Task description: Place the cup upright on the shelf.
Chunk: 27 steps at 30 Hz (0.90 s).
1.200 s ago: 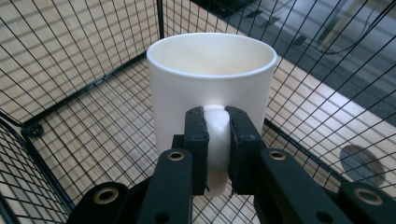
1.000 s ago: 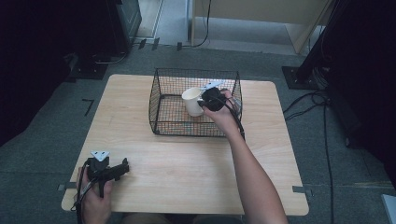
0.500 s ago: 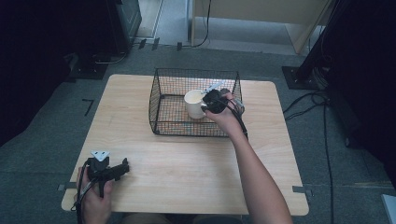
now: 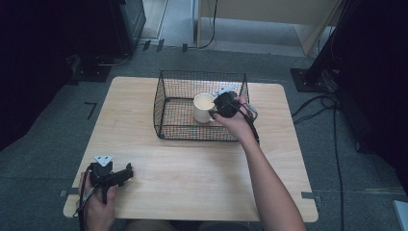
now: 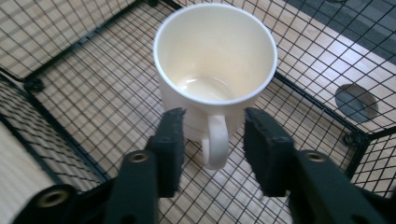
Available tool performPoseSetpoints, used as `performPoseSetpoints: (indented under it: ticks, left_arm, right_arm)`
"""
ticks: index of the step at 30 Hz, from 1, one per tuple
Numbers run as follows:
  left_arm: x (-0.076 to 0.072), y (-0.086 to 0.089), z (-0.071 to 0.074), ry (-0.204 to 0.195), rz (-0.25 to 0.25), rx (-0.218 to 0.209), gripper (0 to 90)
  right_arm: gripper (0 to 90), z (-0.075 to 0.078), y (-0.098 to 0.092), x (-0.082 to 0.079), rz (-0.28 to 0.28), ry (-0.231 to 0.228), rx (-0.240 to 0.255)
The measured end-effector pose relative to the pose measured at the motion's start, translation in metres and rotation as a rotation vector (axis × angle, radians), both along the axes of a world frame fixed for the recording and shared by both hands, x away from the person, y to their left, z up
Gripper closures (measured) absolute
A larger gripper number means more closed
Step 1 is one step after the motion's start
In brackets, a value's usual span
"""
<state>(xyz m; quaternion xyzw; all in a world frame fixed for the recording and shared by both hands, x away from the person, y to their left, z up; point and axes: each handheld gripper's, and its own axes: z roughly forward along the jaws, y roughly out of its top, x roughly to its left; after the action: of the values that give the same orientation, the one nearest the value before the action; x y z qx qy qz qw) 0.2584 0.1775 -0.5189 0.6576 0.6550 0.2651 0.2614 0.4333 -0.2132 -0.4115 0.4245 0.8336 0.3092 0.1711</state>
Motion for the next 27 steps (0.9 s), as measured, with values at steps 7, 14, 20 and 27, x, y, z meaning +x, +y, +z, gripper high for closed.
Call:
performPoseSetpoints:
  ticks: [7, 14, 20, 27]
  left_arm:
    - [0.000, 0.000, 0.000, 0.000, 0.000, 0.000, 1.8]
    - [0.000, 0.000, 0.000, 0.000, 0.000, 0.000, 1.9]
    - [0.000, 0.000, 0.000, 0.000, 0.000, 0.001, 1.9]
    - [0.000, 0.000, 0.000, 0.000, 0.000, 0.000, 1.8]
  right_arm:
    - [20.7, 0.010, -0.004, -0.021, -0.001, -0.014, 0.057]
    - [2.3, 0.015, -0.013, -0.042, 0.010, -0.039, 0.081]
    - [0.5, 0.018, -0.031, -0.074, 0.004, -0.086, 0.114]
    - [0.0, 0.009, -0.051, -0.098, -0.021, -0.106, 0.111]
